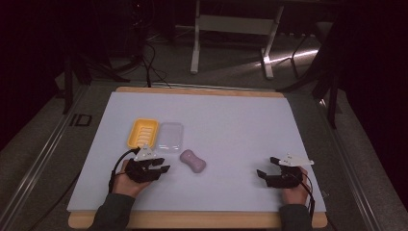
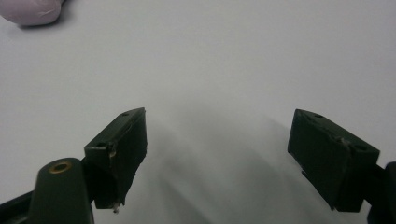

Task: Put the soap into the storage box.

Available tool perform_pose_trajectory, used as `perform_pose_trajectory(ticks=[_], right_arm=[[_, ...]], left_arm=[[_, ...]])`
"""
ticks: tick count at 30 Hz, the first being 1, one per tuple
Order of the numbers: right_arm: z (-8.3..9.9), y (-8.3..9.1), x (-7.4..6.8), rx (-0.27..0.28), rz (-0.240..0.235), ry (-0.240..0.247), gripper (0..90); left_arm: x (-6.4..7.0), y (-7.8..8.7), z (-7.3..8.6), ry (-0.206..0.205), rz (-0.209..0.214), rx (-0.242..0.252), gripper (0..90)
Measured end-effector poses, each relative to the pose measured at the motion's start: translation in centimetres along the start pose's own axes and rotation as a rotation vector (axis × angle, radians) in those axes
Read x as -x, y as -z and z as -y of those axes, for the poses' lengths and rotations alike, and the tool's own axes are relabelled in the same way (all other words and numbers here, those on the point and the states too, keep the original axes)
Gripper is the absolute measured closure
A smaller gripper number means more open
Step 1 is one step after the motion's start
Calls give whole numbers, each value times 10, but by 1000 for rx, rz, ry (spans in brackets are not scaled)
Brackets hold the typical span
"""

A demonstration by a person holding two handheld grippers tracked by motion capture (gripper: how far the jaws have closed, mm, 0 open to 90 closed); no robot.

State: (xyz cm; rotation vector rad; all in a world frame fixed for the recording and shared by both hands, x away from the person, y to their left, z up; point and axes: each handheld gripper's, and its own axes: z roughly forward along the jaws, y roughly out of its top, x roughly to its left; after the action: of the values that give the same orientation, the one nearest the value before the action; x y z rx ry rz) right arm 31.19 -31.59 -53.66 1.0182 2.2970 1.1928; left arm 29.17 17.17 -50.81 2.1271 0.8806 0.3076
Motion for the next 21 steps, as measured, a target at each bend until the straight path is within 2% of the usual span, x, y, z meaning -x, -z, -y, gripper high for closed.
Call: perform_pose_trajectory(ticks=[9, 12, 21], right_arm=[[0, 0, 0, 1, 0, 0, 191], [0, 1, -1, 3, 3, 4, 191], [0, 1, -1, 9, 8, 12, 191]], left_arm=[[2, -5, -8, -14, 5, -16, 658], [3, -7, -11, -39, 2, -27, 693], [9, -15, -18, -102, 26, -61, 875]])
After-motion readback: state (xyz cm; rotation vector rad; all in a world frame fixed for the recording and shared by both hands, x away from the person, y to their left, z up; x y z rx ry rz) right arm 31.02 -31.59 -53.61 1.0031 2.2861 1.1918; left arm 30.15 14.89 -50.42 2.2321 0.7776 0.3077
